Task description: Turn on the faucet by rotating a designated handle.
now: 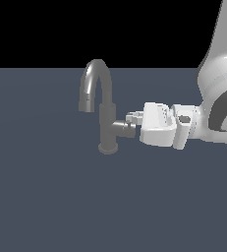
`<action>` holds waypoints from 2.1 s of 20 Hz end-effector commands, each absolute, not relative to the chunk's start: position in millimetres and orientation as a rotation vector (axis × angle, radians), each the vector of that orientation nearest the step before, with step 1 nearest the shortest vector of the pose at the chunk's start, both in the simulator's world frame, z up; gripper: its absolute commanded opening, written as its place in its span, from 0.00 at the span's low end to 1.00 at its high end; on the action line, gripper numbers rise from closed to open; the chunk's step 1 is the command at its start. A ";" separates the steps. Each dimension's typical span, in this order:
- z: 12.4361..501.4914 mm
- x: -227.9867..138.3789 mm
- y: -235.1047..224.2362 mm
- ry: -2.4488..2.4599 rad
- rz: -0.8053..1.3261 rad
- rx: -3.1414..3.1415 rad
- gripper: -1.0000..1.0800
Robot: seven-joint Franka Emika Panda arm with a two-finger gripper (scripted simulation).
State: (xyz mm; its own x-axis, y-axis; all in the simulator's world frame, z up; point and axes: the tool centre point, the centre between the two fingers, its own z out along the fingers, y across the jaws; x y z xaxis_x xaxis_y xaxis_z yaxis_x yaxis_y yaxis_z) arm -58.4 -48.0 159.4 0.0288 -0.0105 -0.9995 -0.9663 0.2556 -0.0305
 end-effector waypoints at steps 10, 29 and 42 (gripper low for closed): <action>120.2 -82.6 -42.4 1.309 1.007 -1.029 0.00; 66.8 -71.7 -45.1 1.304 1.010 -1.028 0.00; 55.2 -48.4 -63.3 1.306 0.991 -1.025 0.00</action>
